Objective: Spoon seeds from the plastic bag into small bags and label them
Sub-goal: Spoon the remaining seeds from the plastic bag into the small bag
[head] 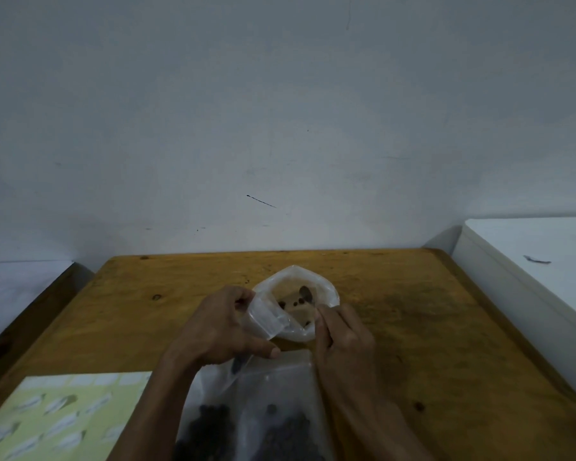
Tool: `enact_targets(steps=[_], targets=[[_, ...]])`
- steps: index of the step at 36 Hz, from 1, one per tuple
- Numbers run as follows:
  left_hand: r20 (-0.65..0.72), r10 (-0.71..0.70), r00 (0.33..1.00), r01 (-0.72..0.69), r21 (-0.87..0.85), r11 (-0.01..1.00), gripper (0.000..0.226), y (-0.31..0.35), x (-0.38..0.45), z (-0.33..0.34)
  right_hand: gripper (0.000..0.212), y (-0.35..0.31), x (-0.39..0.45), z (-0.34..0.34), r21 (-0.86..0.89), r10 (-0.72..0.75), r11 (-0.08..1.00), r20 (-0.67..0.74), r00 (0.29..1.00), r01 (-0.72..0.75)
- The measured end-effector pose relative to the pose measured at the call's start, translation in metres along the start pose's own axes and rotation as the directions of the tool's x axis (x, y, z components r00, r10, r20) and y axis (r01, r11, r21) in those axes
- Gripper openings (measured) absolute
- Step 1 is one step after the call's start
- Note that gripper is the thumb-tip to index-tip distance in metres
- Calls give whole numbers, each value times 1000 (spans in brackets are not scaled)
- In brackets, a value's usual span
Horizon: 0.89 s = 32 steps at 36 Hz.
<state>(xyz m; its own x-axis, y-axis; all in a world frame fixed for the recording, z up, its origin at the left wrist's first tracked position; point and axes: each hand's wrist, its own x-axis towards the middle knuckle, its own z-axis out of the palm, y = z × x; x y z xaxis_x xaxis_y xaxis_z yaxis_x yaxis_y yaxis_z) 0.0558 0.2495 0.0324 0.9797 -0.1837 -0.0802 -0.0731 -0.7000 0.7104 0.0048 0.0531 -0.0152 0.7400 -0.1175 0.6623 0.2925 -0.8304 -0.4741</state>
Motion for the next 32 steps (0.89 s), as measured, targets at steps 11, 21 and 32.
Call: enact_targets(steps=[11,21,32], targets=[[-3,5,1000,-5,-10,1000,111,-3,0,0,25,4,-3,-25,73,-34,996,-116,993,43],[-3,5,1000,-5,-22,1000,115,-4,0,1,10,-9,4,-27,38,25,999,-59,998,-22],[2,-3,1000,3,-25,1000,114,-6,1,2,9,-11,20,-34,-32,45,999,115,992,-42]])
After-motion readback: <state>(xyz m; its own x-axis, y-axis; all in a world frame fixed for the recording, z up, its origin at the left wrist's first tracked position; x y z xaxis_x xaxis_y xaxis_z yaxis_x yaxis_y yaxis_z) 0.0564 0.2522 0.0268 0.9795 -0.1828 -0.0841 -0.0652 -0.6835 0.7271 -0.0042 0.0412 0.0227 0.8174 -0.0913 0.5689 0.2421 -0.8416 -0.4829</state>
